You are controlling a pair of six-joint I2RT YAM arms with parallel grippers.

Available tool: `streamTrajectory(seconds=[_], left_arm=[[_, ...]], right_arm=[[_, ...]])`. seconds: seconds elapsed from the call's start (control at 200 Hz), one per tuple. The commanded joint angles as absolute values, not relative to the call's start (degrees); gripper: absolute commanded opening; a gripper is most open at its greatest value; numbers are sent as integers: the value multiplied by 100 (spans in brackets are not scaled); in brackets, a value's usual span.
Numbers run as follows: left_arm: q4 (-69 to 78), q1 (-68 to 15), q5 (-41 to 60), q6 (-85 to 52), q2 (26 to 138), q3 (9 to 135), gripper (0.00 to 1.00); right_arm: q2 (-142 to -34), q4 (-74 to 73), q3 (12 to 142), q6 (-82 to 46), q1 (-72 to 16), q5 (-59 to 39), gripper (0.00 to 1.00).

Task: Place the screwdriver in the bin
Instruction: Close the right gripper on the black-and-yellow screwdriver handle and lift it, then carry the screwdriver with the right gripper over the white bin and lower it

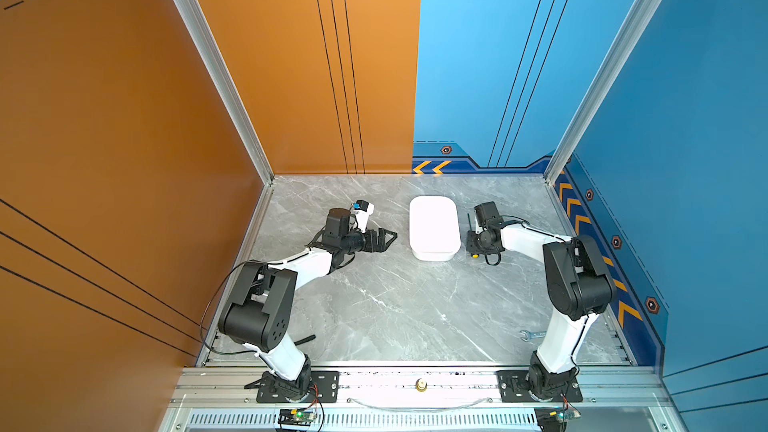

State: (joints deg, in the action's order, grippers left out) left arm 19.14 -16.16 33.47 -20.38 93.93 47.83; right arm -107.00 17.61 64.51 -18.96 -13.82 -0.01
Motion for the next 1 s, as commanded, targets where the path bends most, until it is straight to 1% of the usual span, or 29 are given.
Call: streamTrajectory(seconds=[0.0, 0.135, 0.335, 0.466, 0.581, 0.721, 0.821, 0.996], left_arm=[[1725, -1651, 3370, -1848, 9242, 4899, 98], [1632, -1644, 3363, -1776, 9204, 4894, 98], [1602, -1636, 3577, -1744, 9254, 4991, 98], [1602, -1637, 3661, -1766, 9321, 5076, 98], [1601, -1636, 3883, -1810, 9403, 5159, 98], [1605, -1641, 4174, -1828, 9516, 5262, 98], [1602, -1639, 4355, -1819, 9597, 5341, 98], [1608, -1644, 4368, -1775, 9732, 5521, 98]], right_arm=[[-10635, 2107, 6510, -1979, -1348, 33, 1], [-10275, 2356, 6600, -2220, -1122, -67, 0], [-9726, 3196, 7249, -2405, -1002, -213, 0], [-9418, 3698, 7846, -2472, -1251, -443, 0], [-9269, 4041, 8355, -2487, -1700, -178, 0], [-9313, 4158, 8779, -2645, -2178, 40, 0], [-9551, 4302, 9025, -2957, -2369, 225, 0], [-10153, 4531, 9237, -3314, -2494, 0, 0]])
